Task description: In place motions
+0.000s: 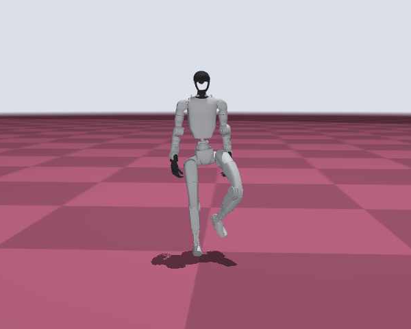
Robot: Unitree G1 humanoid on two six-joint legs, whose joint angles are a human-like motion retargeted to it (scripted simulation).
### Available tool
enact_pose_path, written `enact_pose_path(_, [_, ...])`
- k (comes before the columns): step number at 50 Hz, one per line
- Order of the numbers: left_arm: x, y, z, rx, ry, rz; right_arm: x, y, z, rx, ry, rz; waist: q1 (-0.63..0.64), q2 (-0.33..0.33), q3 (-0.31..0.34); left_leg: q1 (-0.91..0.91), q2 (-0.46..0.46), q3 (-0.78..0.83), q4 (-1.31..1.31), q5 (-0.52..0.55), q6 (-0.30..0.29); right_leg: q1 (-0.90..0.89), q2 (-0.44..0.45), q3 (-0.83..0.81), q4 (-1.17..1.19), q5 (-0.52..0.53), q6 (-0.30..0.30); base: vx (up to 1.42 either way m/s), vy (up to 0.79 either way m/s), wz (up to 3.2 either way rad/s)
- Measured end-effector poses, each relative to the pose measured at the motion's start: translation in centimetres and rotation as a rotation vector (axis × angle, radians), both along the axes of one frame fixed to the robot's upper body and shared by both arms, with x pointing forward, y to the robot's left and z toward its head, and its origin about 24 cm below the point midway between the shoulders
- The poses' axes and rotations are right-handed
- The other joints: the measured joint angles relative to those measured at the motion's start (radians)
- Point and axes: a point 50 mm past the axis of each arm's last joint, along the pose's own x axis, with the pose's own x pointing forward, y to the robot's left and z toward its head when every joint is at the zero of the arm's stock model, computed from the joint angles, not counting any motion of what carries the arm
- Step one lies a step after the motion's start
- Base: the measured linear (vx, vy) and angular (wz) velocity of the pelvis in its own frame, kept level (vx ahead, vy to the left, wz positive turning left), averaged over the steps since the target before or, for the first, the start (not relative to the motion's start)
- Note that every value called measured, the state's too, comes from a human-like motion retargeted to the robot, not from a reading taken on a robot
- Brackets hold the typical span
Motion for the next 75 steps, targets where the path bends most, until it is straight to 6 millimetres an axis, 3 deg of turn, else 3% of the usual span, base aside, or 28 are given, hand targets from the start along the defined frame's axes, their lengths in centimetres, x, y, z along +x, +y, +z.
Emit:
enact_pose_path(6, [-0.1, 0.0, 0.0, 0.015, -0.004, 0.012, 0.1, 0.4, -0.1, 0.016, -0.015, 0.004, -0.039, 0.005, -0.013, 0.351, -0.182, -0.016, -0.55, 0.076, -0.086, 0.032, -0.023, -0.027, -0.006, -0.008, 0.034, 0.02, 0.0, 0.02])
enact_pose_path(10, [-0.1, 0.1, 0.0, 0.028, -0.007, 0.002, -0.4, 0.5, -0.1, 0.019, -0.007, -0.006, -0.054, 0.05, -0.029, 0.603, -0.259, -0.08, -1.013, 0.154, -0.155, 0.044, 0.019, -0.041, -0.009, -0.019, 0.047, 0.07, -0.04, -0.05])
enact_pose_path(13, [0.4, 0.2, 0.0, 0.029, -0.014, -0.015, -0.7, 0.4, 0.0, 0.015, 0.008, -0.013, -0.067, 0.095, -0.035, 0.752, -0.258, -0.118, -1.256, 0.013, -0.198, 0.05, 0.067, -0.06, -0.005, -0.031, 0.051, 0.07, -0.07, 0.06])
enact_pose_path(16, [0.9, 0.1, -0.1, 0.02, -0.026, -0.026, -1.0, 0.1, 0.0, 0.002, 0.025, -0.016, -0.091, 0.13, -0.048, 0.807, -0.252, -0.16, -1.397, -0.034, -0.177, 0.044, 0.09, -0.075, 0.006, -0.046, 0.057, 0.02, -0.07, 0.24])
enact_pose_path(24, [5.3, 0.9, 0.0, 0.032, -0.142, -0.111, 0.2, 0.1, 0.0, 0.012, -0.023, -0.043, -0.131, 0.162, -0.007, 0.807, -0.231, -0.229, -1.45, -0.013, -0.161, -0.053, 0.078, -0.123, 0.222, -0.087, 0.083, -0.1, -0.07, 0.31])
enact_pose_path(30, [6.8, 1.2, 0.2, 0.047, -0.18, -0.109, 0.9, 0.1, 0.0, 0.007, -0.04, -0.018, -0.105, 0.176, 0.014, 0.793, -0.198, -0.198, -1.448, -0.012, -0.148, -0.271, 0.051, -0.091, 0.597, 0.111, 0.149, -0.11, -0.06, -0.29])
enact_pose_path(32, [6.6, 1.2, 0.1, 0.041, -0.176, -0.101, 0.9, 0.3, -0.1, 0.016, -0.042, -0.014, -0.121, 0.191, 0.016, 0.788, -0.184, -0.208, -1.449, -0.01, -0.142, -0.361, 0.07, -0.073, 0.731, 0.128, 0.138, -0.04, -0.06, 0.02])
enact_pose_path(41, [4.7, 0.8, 0.0, 0.03, -0.116, -0.067, 0.2, 0.1, 0.0, 0.012, -0.011, -0.014, -0.167, 0.234, 0.009, 0.736, -0.149, -0.223, -1.442, 0.01, -0.104, -0.798, 0.056, -0.15, 1.36, 0.015, 0.038, -0.01, -0.01, 0.0])
enact_pose_path(47, [3.3, 0.3, -0.1, 0.016, -0.063, -0.058, 0.0, -0.2, 0.0, 0.002, -0.01, -0.022, -0.2, 0.264, 0.012, 0.717, -0.124, -0.236, -1.433, 0.021, -0.084, -0.959, 0.088, -0.163, 1.524, 0.007, 0.028, 0.0, 0.0, 0.0])
enact_pose_path(51, [3.1, 0.1, -0.1, 0.008, -0.057, -0.071, -0.2, -0.5, 0.1, -0.01, -0.013, -0.037, -0.193, 0.264, 0.013, 0.726, -0.117, -0.222, -1.433, 0.017, -0.089, -0.885, 0.087, -0.138, 1.428, 0.008, 0.028, 0.03, 0.01, -0.14])
enact_pose_path(55, [3.0, 0.0, -0.1, 0.006, -0.066, -0.086, -0.8, -0.7, 0.1, -0.019, -0.002, -0.054, -0.165, 0.243, 0.003, 0.757, -0.129, -0.195, -1.455, 0.013, -0.103, -0.717, 0.123, -0.07, 1.202, 0.038, 0.07, 0.07, 0.01, -0.27])
enact_pose_path(60, [2.3, -0.5, -0.2, 0.0, -0.055, -0.072, -2.0, -0.9, 0.2, -0.034, 0.024, -0.055, -0.153, 0.236, -0.012, 0.781, -0.128, -0.185, -1.463, 0.004, -0.123, -0.417, 0.203, 0.075, 0.73, 0.118, 0.142, 0.09, 0.03, -0.06])
enact_pose_path(63, [1.7, -0.6, -0.2, -0.004, -0.036, -0.071, -2.4, -0.9, 0.2, -0.038, 0.034, -0.057, -0.164, 0.208, -0.027, 0.791, -0.163, -0.19, -1.457, -0.008, -0.127, -0.228, 0.176, 0.08, 0.416, 0.157, 0.131, 0.13, 0.04, 0.19])
enact_pose_path(67, [1.4, 0.0, -0.1, 0.004, -0.015, -0.08, -2.6, -0.5, 0.2, -0.025, 0.053, -0.075, -0.102, 0.146, -0.05, 0.8, -0.209, -0.129, -1.43, -0.035, -0.135, -0.062, 0.108, -0.029, 0.175, -0.034, 0.087, 0.11, 0.06, -0.53])
enact_pose_path(70, [2.0, 0.1, -0.1, 0.01, -0.023, -0.072, -2.0, -0.2, 0.1, -0.014, 0.051, -0.082, -0.046, 0.115, -0.032, 0.798, -0.22, -0.084, -1.398, -0.041, -0.132, -0.024, 0.099, 0.026, 0.1, -0.039, 0.086, -0.05, 0.06, -0.56])
enact_pose_path(75, [3.0, -0.2, -0.2, 0.004, -0.062, -0.047, -0.6, 0.2, -0.1, -0.002, -0.004, -0.042, -0.081, 0.127, -0.005, 0.816, -0.211, -0.116, -1.402, -0.027, -0.142, 0.028, 0.117, 0.011, 0.029, -0.028, 0.074, -0.03, 0.05, 0.31])
